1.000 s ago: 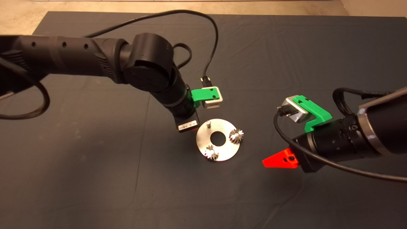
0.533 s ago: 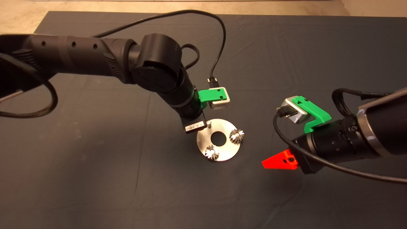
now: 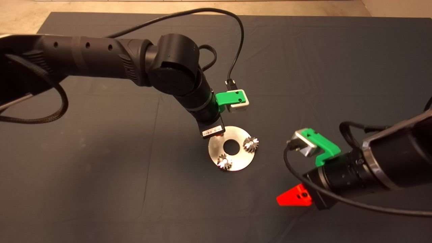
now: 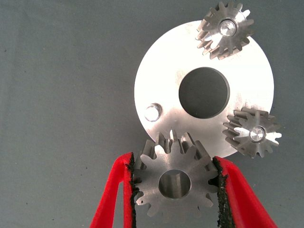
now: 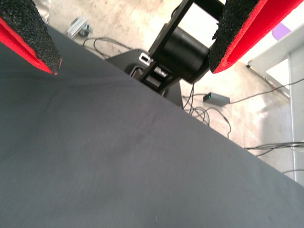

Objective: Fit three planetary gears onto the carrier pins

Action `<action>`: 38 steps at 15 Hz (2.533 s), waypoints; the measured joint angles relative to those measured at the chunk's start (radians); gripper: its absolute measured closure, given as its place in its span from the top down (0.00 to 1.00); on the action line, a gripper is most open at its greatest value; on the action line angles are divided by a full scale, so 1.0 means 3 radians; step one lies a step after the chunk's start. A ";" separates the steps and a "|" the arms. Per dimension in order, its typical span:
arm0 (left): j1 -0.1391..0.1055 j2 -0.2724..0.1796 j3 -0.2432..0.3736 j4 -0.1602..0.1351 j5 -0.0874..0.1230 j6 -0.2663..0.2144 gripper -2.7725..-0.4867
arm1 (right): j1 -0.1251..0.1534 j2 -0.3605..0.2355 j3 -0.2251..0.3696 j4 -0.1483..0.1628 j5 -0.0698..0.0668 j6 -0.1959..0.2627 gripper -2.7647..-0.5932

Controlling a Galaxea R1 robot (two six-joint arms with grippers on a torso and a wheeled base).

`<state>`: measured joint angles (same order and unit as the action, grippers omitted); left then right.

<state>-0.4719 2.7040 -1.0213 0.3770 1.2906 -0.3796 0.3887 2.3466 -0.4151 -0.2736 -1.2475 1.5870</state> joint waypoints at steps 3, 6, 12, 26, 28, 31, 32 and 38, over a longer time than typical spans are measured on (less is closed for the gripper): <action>0.0001 -0.0004 -0.0056 0.0000 0.0008 0.0002 0.11 | -0.0162 0.0005 0.0000 -0.0064 -0.0056 -0.0001 0.80; 0.0001 -0.0001 -0.0081 0.0000 -0.0003 0.0005 0.11 | -0.0152 -0.0005 0.0000 -0.0077 -0.0234 -0.0001 0.80; 0.0019 0.0032 -0.0110 0.0001 -0.0006 0.0009 0.11 | -0.0152 -0.0019 0.0000 -0.0079 -0.0274 -0.0001 0.80; 0.0178 0.0148 -0.0295 0.0005 -0.0173 0.0125 0.10 | -0.0152 -0.0019 0.0004 -0.0079 -0.0279 -0.0001 0.80; 0.0179 0.0148 -0.0332 0.0008 -0.0174 0.0155 0.10 | -0.0152 -0.0019 0.0004 -0.0079 -0.0279 -0.0001 0.80; 0.0178 0.0148 -0.0343 0.0006 -0.0176 0.0157 0.10 | -0.0152 -0.0019 0.0004 -0.0079 -0.0277 -0.0001 0.80; 0.0178 0.0148 -0.0343 0.0007 -0.0176 0.0157 0.10 | -0.0152 -0.0019 0.0004 -0.0079 -0.0278 -0.0001 0.80; 0.0265 0.0148 -0.0349 0.0009 -0.0254 0.0162 0.10 | -0.0151 -0.0019 0.0004 -0.0079 -0.0277 -0.0001 0.80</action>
<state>-0.3925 2.7484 -1.1262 0.3796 1.2143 -0.3309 0.3434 2.3409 -0.4140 -0.2972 -1.3306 1.5866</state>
